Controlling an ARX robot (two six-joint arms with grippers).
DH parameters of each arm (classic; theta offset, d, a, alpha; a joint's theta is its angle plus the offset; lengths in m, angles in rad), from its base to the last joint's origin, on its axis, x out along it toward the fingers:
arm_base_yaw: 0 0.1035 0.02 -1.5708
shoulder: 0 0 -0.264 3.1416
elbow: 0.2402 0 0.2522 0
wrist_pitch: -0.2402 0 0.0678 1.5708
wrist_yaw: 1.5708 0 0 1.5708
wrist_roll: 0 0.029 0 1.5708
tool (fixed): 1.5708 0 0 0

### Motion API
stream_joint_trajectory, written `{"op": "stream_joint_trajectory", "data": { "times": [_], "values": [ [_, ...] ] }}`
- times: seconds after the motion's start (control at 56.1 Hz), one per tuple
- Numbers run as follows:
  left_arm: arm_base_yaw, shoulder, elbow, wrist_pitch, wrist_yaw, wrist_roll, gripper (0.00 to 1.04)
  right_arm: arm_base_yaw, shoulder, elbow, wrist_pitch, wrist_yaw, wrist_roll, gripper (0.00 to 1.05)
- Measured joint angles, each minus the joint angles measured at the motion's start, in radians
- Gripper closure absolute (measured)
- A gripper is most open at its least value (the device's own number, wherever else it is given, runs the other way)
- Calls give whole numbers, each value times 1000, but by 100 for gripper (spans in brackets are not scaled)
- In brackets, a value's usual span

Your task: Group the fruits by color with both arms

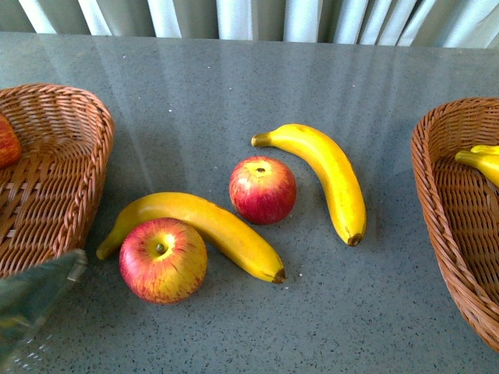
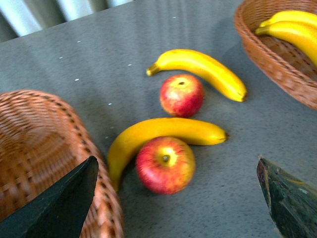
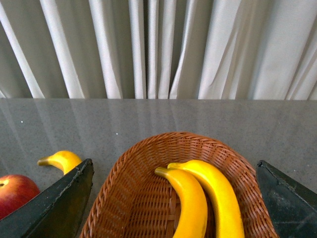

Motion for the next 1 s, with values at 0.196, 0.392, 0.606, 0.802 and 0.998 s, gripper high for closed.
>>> {"op": "stream_joint_trajectory", "data": {
  "times": [0.196,0.392,0.606,0.802,0.998],
  "values": [
    [-126,201,-6,198,-55,-7,9,0,0,0,0,0,0,9],
    [-155,377,-11,367,-42,85,9,0,0,0,0,0,0,9],
    [-101,618,22,530,-2,232,9,0,0,0,0,0,0,9],
    [-85,764,79,586,24,313,9,0,0,0,0,0,0,9],
    [-82,884,127,579,54,475,9,0,0,0,0,0,0,9]
  ]
}}
